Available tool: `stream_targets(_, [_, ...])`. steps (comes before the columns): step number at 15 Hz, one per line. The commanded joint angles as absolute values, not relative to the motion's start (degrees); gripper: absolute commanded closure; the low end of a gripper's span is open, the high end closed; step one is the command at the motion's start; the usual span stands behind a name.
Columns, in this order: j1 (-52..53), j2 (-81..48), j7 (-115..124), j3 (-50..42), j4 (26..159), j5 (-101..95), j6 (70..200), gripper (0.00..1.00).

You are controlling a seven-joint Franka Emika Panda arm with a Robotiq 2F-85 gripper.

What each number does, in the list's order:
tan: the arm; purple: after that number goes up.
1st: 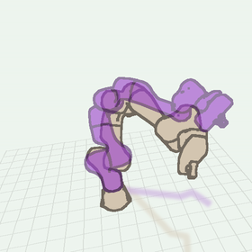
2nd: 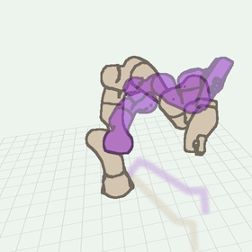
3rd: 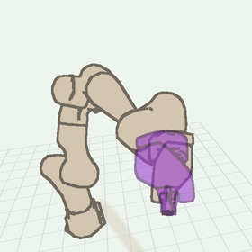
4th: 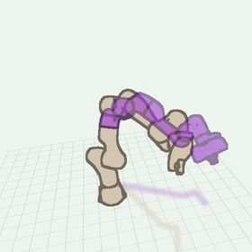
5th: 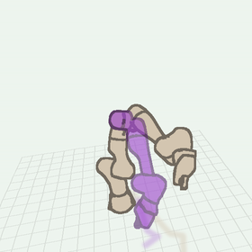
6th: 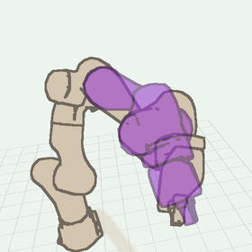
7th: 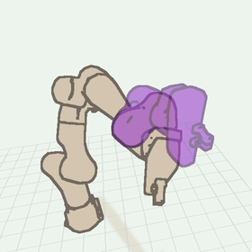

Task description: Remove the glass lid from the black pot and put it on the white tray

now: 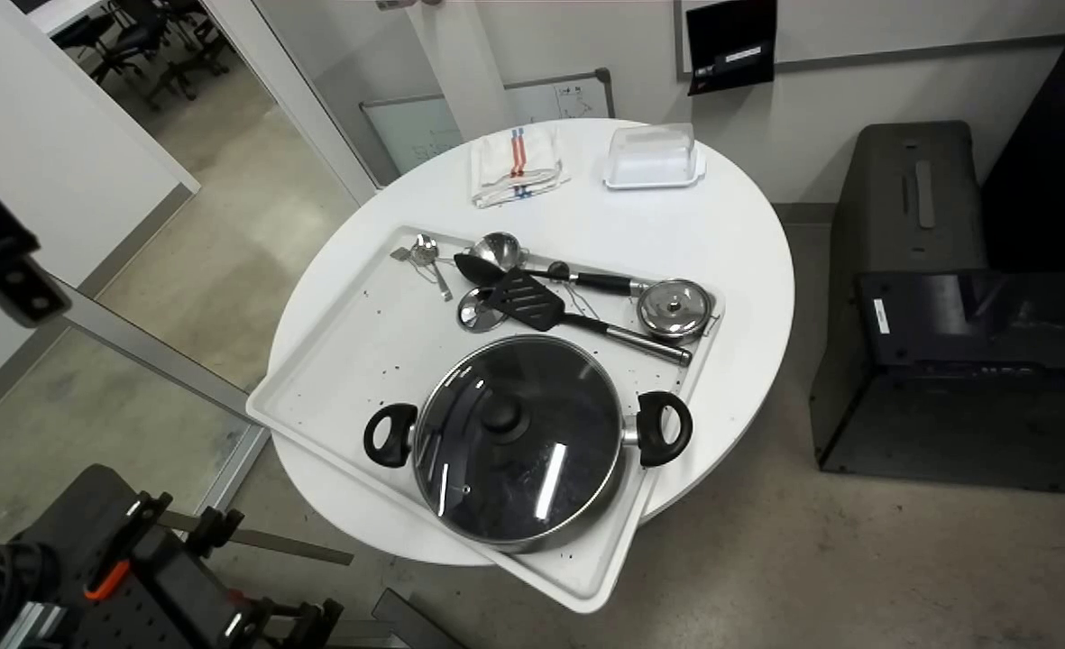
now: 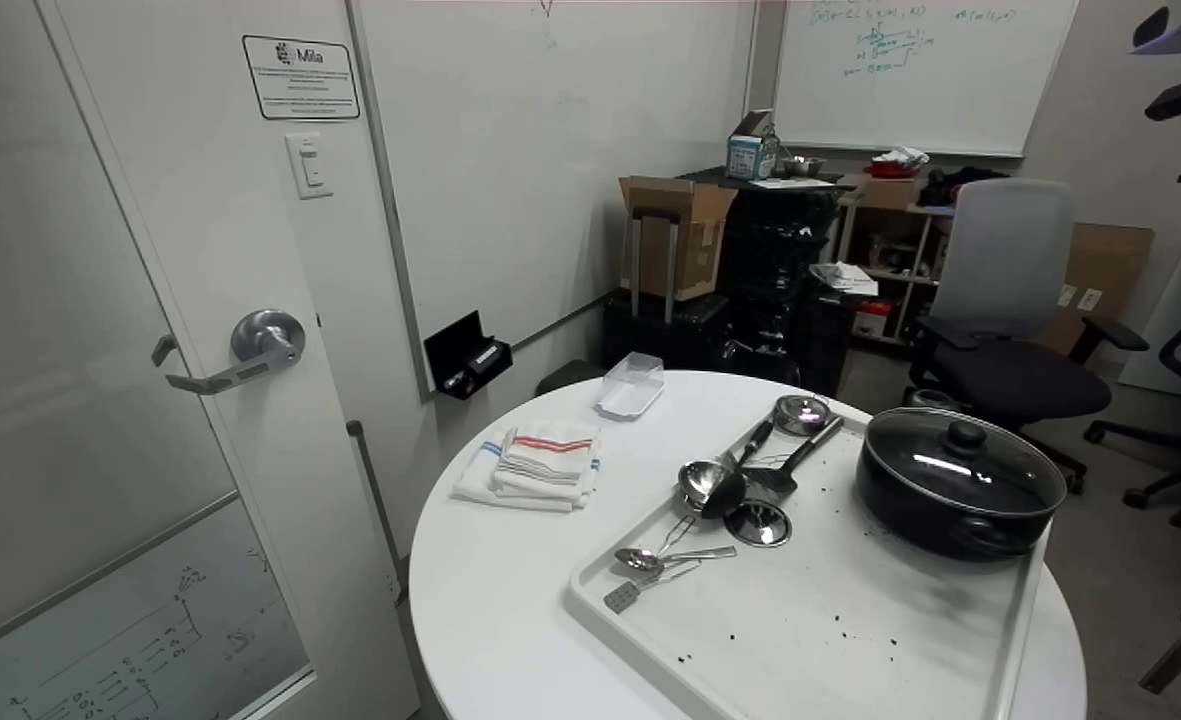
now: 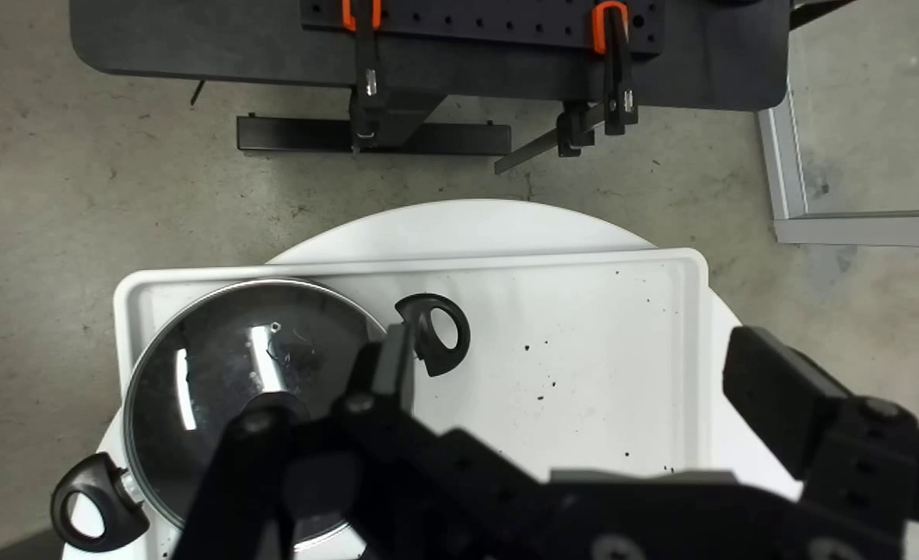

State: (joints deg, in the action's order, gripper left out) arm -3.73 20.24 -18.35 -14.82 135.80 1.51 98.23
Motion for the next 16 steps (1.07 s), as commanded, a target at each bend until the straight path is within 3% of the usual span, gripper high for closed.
stream_targets(1, [-4.92, 19.48, -18.49, -13.55, 135.32, 1.81, 98.16, 0.00])
stream_targets(11, [-4.92, 4.67, -13.30, -11.72, 131.47, 8.14, 112.27, 0.00])
stream_targets(16, [-5.43, -3.79, -7.28, -10.18, 131.52, 10.55, 127.09, 0.00])
